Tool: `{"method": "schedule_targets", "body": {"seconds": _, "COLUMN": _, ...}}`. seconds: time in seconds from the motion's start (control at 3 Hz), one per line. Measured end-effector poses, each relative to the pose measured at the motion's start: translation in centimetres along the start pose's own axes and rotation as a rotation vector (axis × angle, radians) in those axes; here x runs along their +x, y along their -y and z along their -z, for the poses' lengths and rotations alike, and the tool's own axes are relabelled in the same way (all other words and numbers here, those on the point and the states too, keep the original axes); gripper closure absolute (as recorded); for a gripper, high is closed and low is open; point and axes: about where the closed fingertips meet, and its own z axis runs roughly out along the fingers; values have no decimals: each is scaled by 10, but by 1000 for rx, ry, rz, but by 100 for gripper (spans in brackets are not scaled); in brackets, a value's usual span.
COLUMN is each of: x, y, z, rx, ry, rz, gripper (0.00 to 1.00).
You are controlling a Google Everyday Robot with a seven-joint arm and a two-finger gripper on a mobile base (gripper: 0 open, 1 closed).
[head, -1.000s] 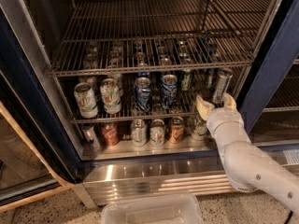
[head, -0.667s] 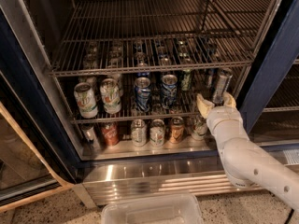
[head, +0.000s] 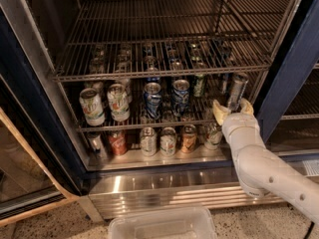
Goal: Pick redbull can from middle shelf of fridge
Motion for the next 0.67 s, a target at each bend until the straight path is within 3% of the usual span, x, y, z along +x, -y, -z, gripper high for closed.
{"method": "schedule_targets", "body": {"seconds": 0.67, "x": -1, "y": 7, "z": 1, "rx": 43, "ry": 35, "rz": -28, "gripper": 42}}
